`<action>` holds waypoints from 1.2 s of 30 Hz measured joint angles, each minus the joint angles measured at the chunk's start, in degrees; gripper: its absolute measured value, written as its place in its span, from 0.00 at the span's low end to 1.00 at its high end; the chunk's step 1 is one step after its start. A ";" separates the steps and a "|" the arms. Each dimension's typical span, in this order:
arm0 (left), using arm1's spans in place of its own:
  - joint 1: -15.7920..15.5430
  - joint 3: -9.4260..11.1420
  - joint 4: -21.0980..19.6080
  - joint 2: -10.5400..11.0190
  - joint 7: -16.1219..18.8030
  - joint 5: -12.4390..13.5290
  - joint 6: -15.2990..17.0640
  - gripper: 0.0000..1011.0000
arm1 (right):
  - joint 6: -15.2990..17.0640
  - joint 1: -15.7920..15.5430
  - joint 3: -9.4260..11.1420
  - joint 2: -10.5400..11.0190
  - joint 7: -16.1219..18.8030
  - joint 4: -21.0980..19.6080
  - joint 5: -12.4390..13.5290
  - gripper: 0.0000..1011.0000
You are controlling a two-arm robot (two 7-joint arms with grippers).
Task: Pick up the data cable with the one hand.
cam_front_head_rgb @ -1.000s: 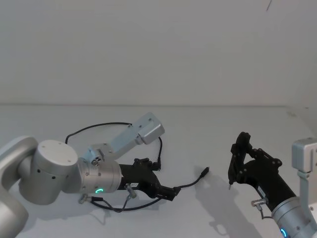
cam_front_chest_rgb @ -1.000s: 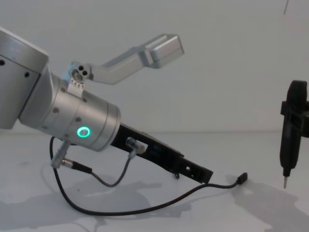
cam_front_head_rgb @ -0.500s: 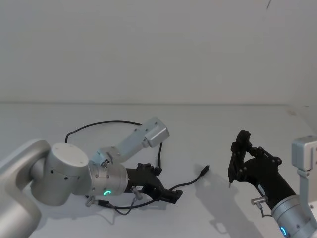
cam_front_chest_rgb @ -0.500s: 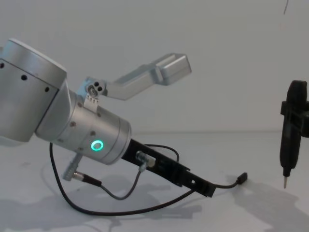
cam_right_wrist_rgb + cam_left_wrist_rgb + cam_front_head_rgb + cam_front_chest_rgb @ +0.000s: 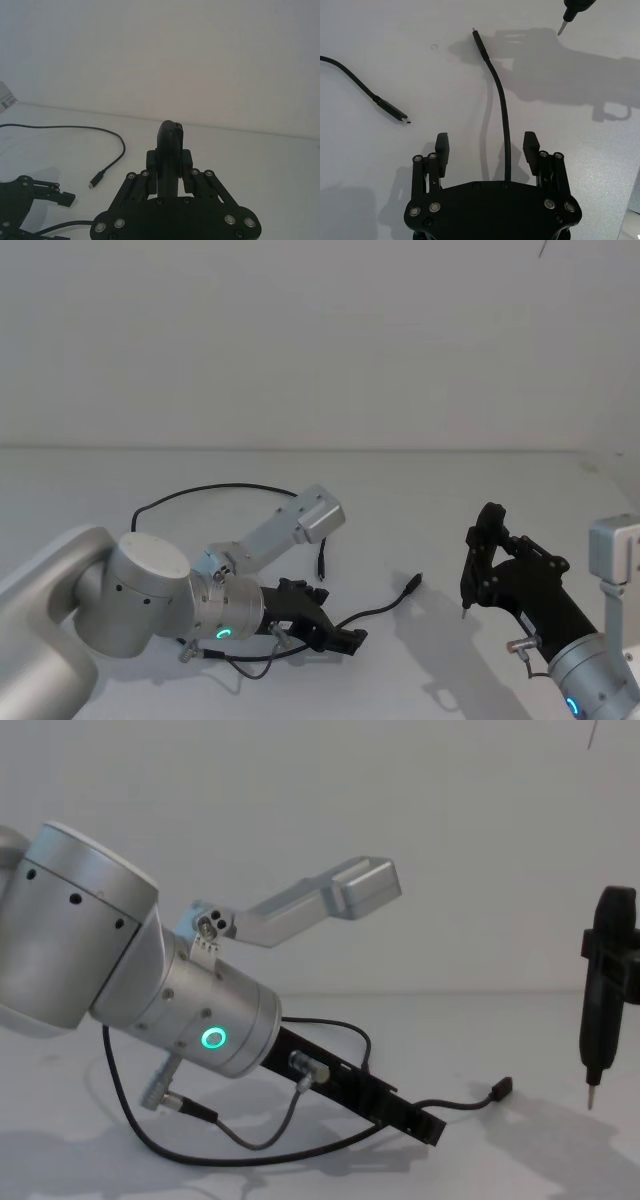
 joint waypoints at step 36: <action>-0.07 0.07 1.10 -0.66 -0.04 0.67 -0.09 0.04 | -0.02 0.05 0.19 -0.02 0.08 -0.14 0.00 0.28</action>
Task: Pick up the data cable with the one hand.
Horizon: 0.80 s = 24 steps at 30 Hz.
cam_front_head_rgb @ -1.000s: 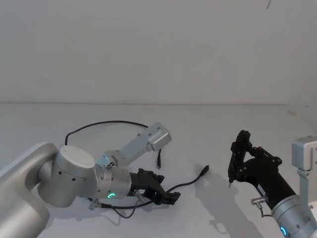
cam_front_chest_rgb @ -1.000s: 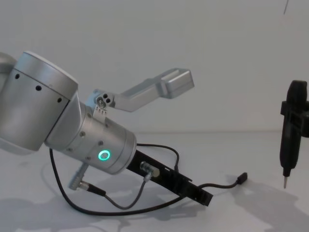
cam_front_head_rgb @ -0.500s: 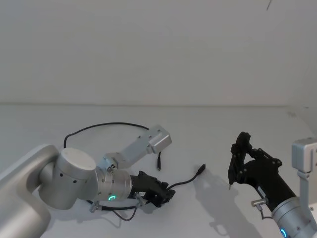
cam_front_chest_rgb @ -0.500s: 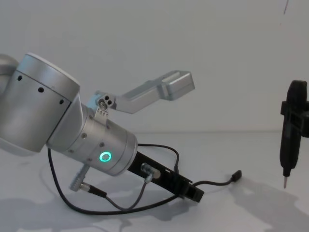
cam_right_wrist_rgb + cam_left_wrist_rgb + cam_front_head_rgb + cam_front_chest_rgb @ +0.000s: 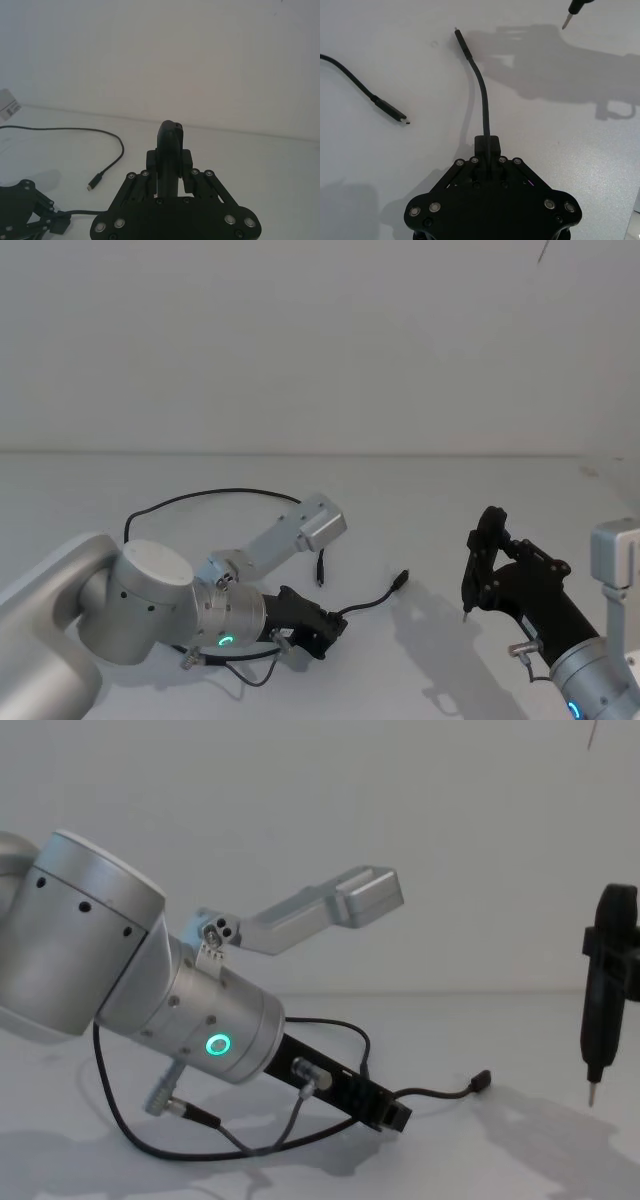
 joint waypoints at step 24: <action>1.95 -0.63 -7.00 8.72 -6.76 2.40 -14.60 0.04 | 1.48 3.98 3.84 -0.81 3.17 -3.15 4.64 0.28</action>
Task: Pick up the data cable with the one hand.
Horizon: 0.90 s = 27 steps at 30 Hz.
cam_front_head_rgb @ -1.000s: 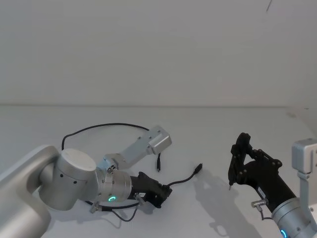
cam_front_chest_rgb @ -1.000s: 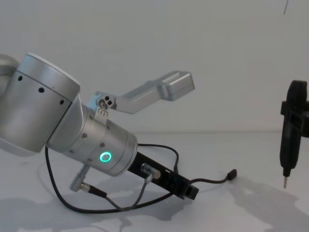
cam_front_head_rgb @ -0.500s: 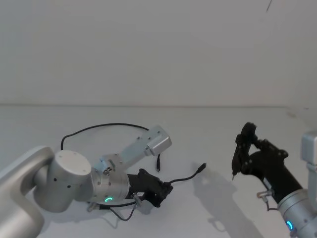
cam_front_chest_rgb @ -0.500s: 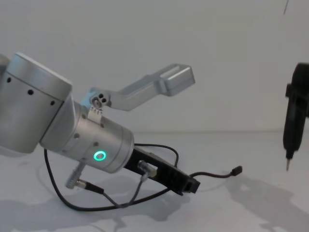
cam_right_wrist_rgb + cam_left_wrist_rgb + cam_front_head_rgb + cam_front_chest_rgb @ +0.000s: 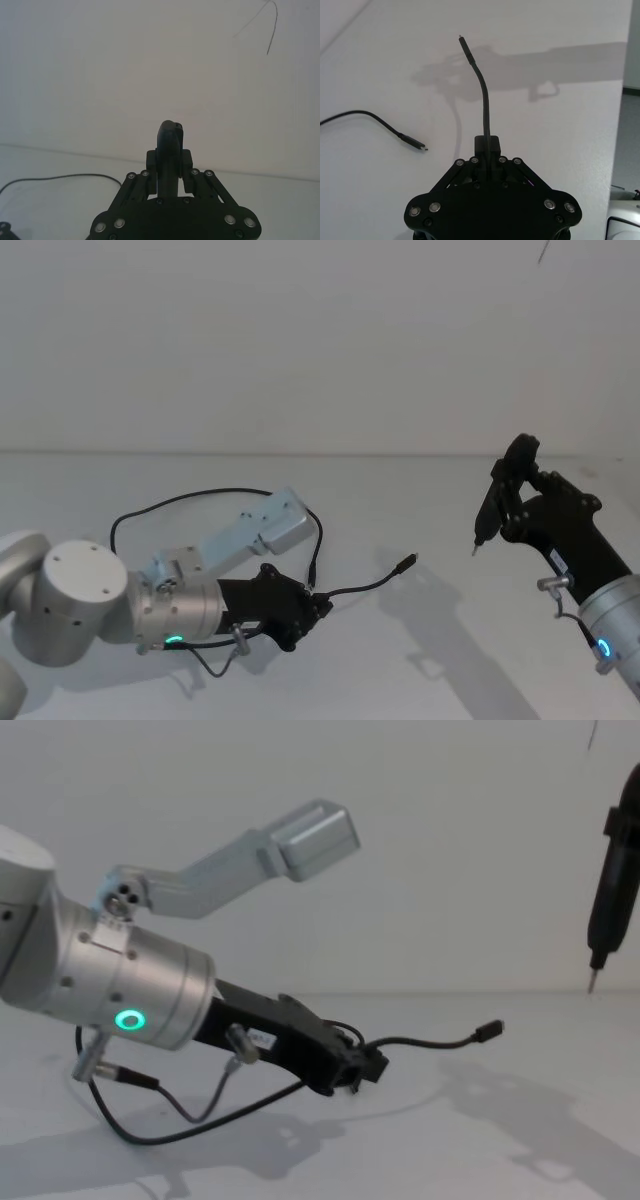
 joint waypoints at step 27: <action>0.56 -1.06 -2.85 4.21 -3.46 0.15 -5.72 0.04 | 4.31 6.58 -0.71 -2.78 4.35 5.83 6.72 0.28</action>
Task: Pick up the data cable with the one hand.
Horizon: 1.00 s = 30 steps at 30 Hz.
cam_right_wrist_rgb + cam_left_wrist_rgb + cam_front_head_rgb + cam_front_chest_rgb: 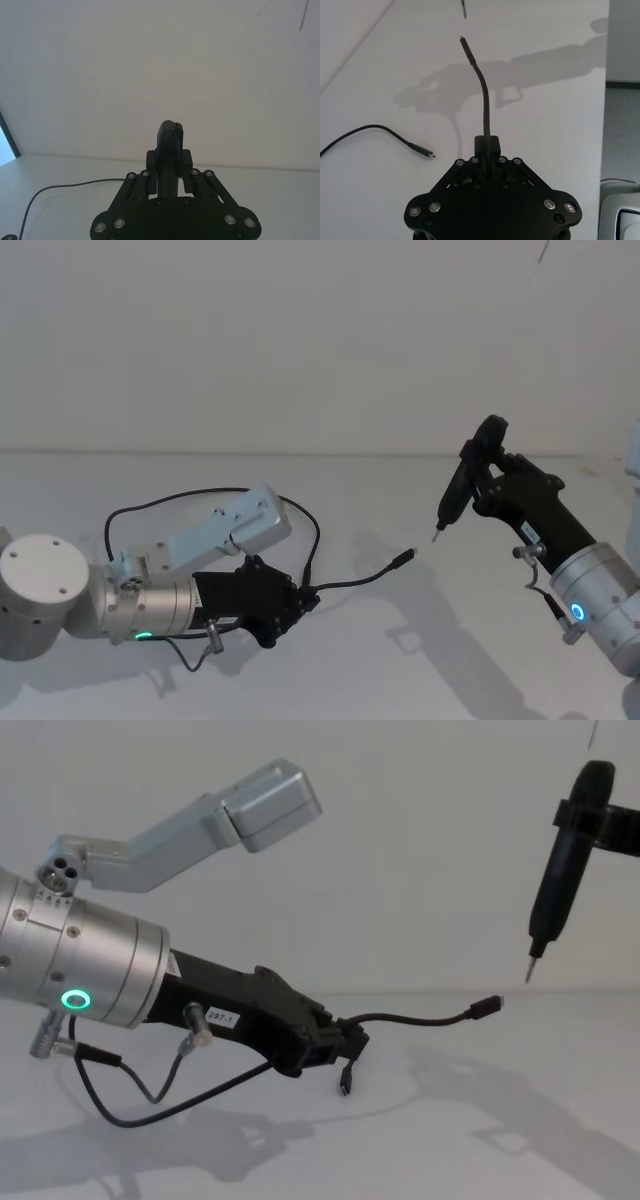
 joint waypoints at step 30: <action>0.06 -0.13 -0.31 0.47 -0.39 -0.02 -0.61 0.04 | 1.26 2.54 -2.05 0.76 1.23 2.23 2.49 0.28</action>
